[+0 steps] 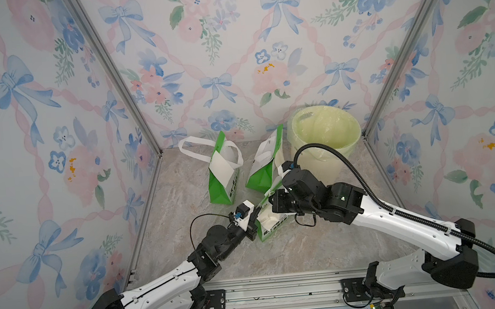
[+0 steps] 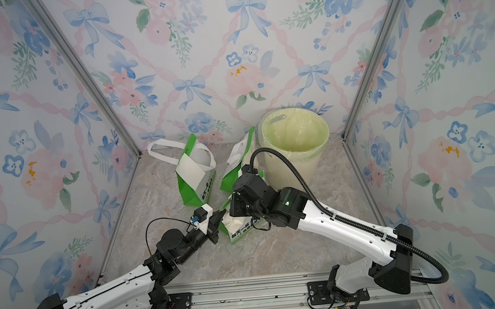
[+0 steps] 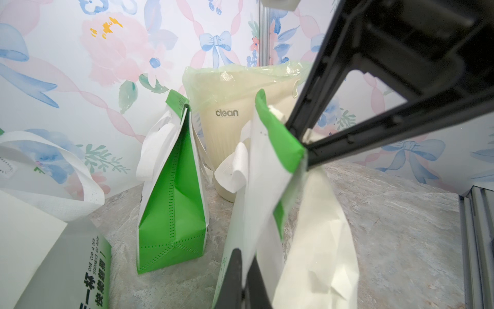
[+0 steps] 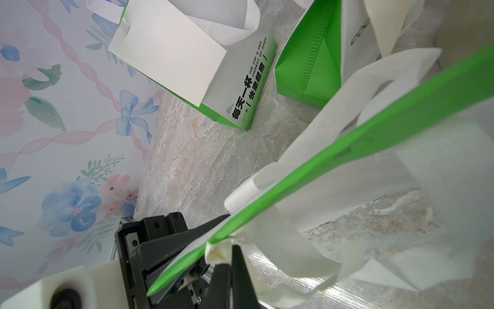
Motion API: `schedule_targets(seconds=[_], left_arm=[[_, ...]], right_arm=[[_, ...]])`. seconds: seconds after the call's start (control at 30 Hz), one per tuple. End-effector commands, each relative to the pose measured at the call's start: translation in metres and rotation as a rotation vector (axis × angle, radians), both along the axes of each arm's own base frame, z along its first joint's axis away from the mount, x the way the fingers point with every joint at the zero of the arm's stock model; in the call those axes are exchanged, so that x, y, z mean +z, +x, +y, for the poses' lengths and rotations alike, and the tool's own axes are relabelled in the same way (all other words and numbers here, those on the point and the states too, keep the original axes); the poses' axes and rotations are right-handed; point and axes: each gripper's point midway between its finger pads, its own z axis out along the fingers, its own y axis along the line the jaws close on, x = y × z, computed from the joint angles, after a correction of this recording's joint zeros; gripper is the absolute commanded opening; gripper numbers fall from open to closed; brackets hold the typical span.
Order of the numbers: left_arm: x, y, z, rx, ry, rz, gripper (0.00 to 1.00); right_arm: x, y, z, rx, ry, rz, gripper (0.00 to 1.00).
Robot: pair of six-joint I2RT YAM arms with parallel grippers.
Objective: Shred takeout receipts and throw away
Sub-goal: Tear off the takeout receipt from the takeout bag, then shred the takeout receipt.
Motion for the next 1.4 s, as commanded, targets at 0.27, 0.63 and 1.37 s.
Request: schedule_targets(seconds=[0.27,0.63,1.37], left_arm=[[-0.003,0.008,0.015,0.076,-0.022,0.018,0.0],[0.0,-0.01,0.007,-0.038,-0.017,0.004,0.21],[0.148,-0.069,-0.017,-0.391,-0.038,-0.033,0.67]], right_arm=[[0.021,0.007,-0.06,-0.077,-0.086,-0.055,0.0],[0.05,-0.014,-0.049,0.102,-0.036,-0.102,0.0],[0.12,-0.044,-0.056,0.252,0.054,-0.198,0.0]])
